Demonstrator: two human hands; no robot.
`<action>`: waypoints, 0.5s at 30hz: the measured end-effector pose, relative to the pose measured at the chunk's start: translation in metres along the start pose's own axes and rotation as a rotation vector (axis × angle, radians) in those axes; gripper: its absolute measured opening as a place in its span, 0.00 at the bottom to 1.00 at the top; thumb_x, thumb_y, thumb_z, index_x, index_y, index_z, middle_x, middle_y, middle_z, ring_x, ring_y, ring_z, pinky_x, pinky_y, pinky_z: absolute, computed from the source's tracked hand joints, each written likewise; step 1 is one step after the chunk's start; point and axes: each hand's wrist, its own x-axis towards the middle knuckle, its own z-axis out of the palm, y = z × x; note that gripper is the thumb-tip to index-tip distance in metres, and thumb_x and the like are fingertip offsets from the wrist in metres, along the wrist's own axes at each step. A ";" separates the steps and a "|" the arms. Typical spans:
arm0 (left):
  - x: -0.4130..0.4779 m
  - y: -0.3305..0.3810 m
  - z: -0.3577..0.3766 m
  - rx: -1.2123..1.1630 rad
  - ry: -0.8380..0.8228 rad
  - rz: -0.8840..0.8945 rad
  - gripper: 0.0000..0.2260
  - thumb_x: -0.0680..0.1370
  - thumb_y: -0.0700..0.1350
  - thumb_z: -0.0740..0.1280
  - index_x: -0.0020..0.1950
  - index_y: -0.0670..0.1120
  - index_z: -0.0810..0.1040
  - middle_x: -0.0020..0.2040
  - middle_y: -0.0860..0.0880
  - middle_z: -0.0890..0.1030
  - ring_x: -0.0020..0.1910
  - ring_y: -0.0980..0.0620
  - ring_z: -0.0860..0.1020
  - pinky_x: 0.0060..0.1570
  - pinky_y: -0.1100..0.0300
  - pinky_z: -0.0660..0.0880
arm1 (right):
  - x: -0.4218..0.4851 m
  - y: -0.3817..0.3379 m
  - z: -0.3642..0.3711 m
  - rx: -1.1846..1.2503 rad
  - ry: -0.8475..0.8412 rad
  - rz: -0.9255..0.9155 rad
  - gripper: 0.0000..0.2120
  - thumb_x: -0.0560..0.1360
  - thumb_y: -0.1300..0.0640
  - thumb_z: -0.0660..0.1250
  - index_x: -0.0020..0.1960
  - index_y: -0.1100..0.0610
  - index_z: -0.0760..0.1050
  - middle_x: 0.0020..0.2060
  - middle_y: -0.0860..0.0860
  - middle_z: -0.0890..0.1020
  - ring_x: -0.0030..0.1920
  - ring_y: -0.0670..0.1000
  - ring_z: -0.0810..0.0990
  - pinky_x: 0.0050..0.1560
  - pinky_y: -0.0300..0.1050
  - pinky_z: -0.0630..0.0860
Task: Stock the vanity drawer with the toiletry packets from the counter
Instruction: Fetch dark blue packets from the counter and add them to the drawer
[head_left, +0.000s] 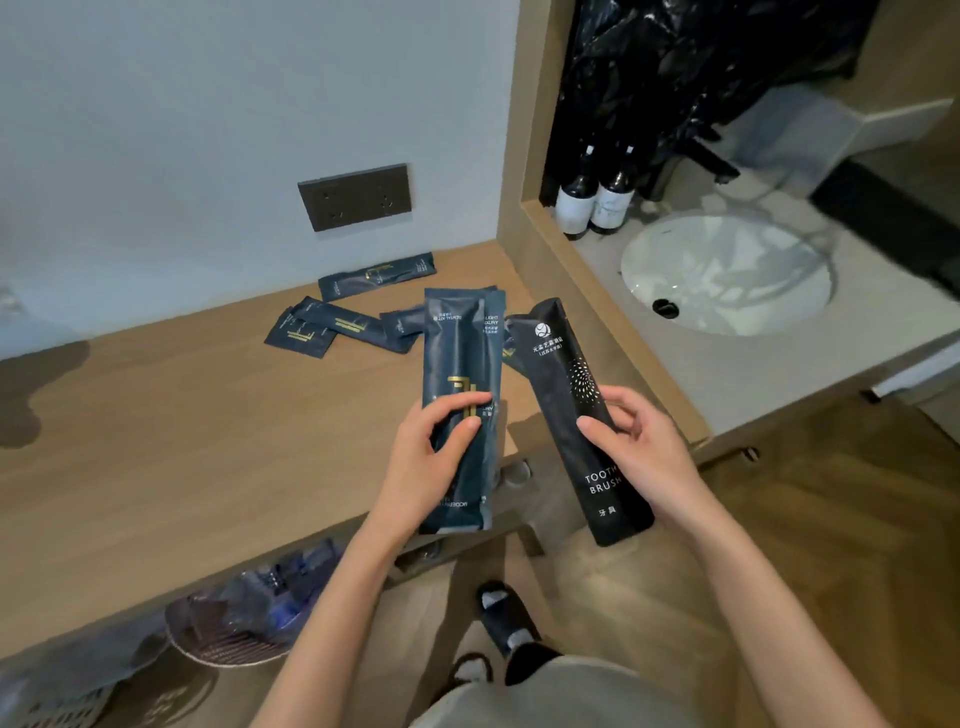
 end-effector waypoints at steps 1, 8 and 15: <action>-0.002 0.007 0.008 -0.006 -0.027 0.014 0.12 0.78 0.41 0.65 0.58 0.53 0.80 0.54 0.61 0.77 0.58 0.63 0.73 0.54 0.77 0.68 | -0.009 0.001 -0.006 0.009 0.020 -0.001 0.13 0.76 0.66 0.66 0.59 0.57 0.73 0.48 0.51 0.85 0.41 0.43 0.84 0.40 0.36 0.79; -0.006 0.053 0.096 -0.087 -0.231 0.094 0.08 0.77 0.44 0.67 0.53 0.56 0.81 0.52 0.62 0.80 0.55 0.67 0.76 0.52 0.77 0.68 | -0.061 0.014 -0.067 0.056 0.216 -0.015 0.12 0.75 0.66 0.68 0.56 0.59 0.72 0.48 0.54 0.84 0.40 0.46 0.83 0.47 0.47 0.80; -0.005 0.096 0.215 -0.187 -0.346 0.080 0.04 0.74 0.44 0.70 0.41 0.52 0.81 0.40 0.59 0.83 0.42 0.64 0.79 0.45 0.71 0.72 | -0.093 0.031 -0.162 0.009 0.338 -0.091 0.12 0.74 0.66 0.69 0.54 0.56 0.74 0.46 0.52 0.82 0.44 0.42 0.82 0.46 0.35 0.78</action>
